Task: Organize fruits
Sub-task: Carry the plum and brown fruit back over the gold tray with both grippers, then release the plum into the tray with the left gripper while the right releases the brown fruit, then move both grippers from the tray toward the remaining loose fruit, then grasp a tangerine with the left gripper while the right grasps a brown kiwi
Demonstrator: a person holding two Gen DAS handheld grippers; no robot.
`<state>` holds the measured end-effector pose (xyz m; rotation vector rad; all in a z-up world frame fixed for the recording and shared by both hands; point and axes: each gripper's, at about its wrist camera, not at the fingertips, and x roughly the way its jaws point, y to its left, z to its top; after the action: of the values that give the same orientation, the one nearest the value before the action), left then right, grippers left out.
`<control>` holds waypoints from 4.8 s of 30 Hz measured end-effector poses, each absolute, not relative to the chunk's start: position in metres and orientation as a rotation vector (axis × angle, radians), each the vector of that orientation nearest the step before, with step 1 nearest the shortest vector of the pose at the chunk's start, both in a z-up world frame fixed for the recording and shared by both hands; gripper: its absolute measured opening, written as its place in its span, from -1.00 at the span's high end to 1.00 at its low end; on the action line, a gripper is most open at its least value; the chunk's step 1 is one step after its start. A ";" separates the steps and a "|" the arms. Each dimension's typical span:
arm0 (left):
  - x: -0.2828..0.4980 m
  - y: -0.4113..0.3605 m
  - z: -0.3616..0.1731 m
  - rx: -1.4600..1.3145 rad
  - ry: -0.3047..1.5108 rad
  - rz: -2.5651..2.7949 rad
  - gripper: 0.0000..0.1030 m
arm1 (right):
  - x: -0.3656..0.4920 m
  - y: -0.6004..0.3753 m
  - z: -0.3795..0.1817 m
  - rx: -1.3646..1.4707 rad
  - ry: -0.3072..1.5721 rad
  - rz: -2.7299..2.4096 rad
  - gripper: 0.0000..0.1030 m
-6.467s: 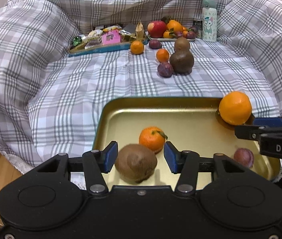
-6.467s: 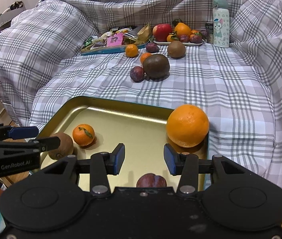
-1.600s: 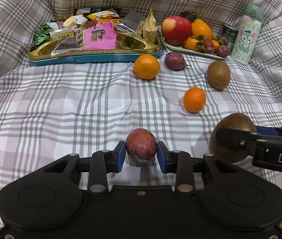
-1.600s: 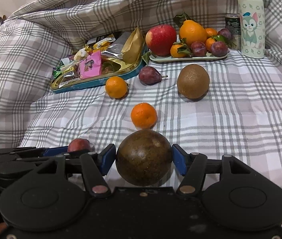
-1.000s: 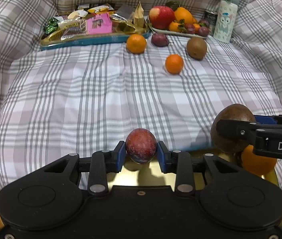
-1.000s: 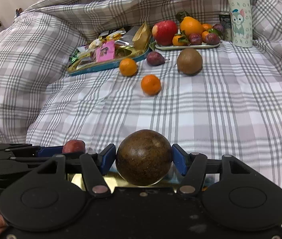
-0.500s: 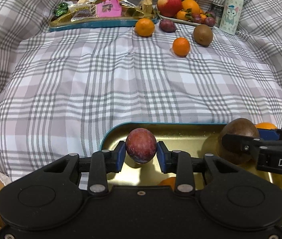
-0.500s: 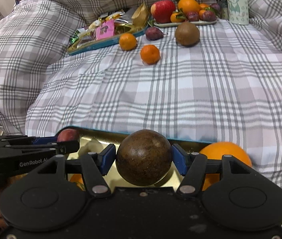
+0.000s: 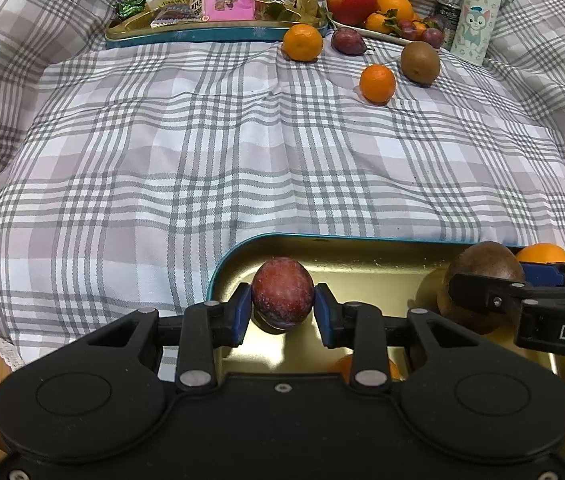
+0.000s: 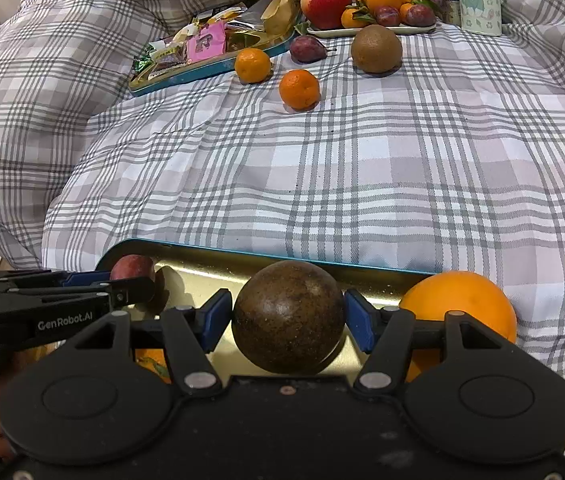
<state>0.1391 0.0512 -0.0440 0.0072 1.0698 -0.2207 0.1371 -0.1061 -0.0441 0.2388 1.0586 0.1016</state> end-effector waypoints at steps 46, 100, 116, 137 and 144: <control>0.128 0.035 -0.005 0.073 1.002 -0.162 0.15 | 0.120 -0.122 -0.012 0.248 0.937 0.061 -0.22; 0.290 -0.012 -0.025 0.090 1.016 -0.132 0.16 | 0.268 -0.174 -0.033 0.191 0.929 0.007 -0.22; 0.334 -0.002 -0.034 0.071 0.980 -0.136 0.16 | 0.318 -0.180 -0.032 0.187 0.881 -0.013 -0.22; 0.360 -0.023 -0.035 0.080 0.915 -0.210 0.16 | 0.339 -0.191 -0.039 0.232 0.860 -0.054 -0.22; 0.366 -0.025 -0.040 0.094 0.889 -0.166 0.14 | 0.342 -0.193 -0.042 0.243 0.871 -0.062 -0.22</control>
<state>0.3664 -0.0249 -0.0396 0.0942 0.8894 -0.1661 0.3415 -0.1926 -0.0419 0.2430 0.8705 -0.0620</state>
